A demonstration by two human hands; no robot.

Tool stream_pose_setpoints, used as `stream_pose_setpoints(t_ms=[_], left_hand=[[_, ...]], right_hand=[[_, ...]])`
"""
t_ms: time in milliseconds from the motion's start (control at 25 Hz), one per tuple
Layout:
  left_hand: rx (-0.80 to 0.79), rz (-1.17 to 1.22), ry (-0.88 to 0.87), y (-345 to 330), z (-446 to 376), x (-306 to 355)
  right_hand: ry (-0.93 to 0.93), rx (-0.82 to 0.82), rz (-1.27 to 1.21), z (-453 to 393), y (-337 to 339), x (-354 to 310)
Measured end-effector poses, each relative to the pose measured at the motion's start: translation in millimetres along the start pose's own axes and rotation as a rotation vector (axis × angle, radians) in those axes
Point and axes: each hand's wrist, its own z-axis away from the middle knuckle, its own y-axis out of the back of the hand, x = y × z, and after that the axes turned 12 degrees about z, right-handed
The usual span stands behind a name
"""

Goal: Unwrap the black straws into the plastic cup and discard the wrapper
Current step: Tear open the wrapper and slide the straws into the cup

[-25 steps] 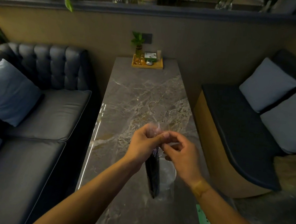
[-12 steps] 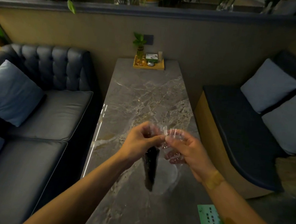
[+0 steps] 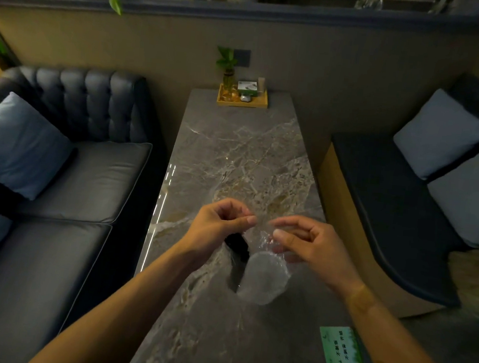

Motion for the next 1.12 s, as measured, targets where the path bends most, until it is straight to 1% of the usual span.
stream_pose_setpoints(t_ms=[120,200,240,320,360,400,480,520,560,680,760,920,960,1040,1120], left_hand=[[-0.120,-0.090,0.038,2,3,1],[-0.111,-0.137,0.014,-3,6,1],[-0.050,-0.211,-0.026,-5,8,-3],[0.214,-0.522,-0.188,-8,16,-15],[0.310,-0.591,-0.260,-8,23,-19],[0.303,-0.557,-0.271,-8,30,-22],[0.131,-0.386,-0.115,-10,43,-28],[0.071,-0.361,-0.060,-10,49,-31],[0.057,-0.378,-0.058,-9,53,-33],[0.173,-0.490,-0.179,-7,59,-36],[0.214,-0.592,-0.248,-6,61,-35],[0.162,-0.860,-0.277,-3,61,-33],[0.146,-0.890,-0.284,-3,61,-32],[0.108,-0.818,-0.298,-4,61,-30],[0.121,-0.663,-0.257,0,62,-27]], right_hand=[[0.015,-0.057,0.118,0,3,-6],[0.000,-0.063,0.116,0,-2,-7],[-0.022,-0.054,0.077,0,-6,-6],[-0.072,0.004,0.003,1,-16,-3],[-0.085,0.034,-0.004,1,-21,-1],[-0.093,0.048,0.006,1,-27,1],[-0.127,0.049,0.014,0,-37,5],[-0.155,0.049,-0.011,1,-42,6],[-0.183,0.042,-0.056,1,-45,6],[-0.243,-0.026,-0.194,3,-52,6],[-0.249,-0.055,-0.209,5,-56,6],[-0.210,-0.045,-0.095,5,-57,6],[-0.192,-0.043,-0.064,6,-57,7],[-0.156,-0.054,-0.035,7,-55,5],[-0.135,-0.039,-0.036,8,-46,4]])
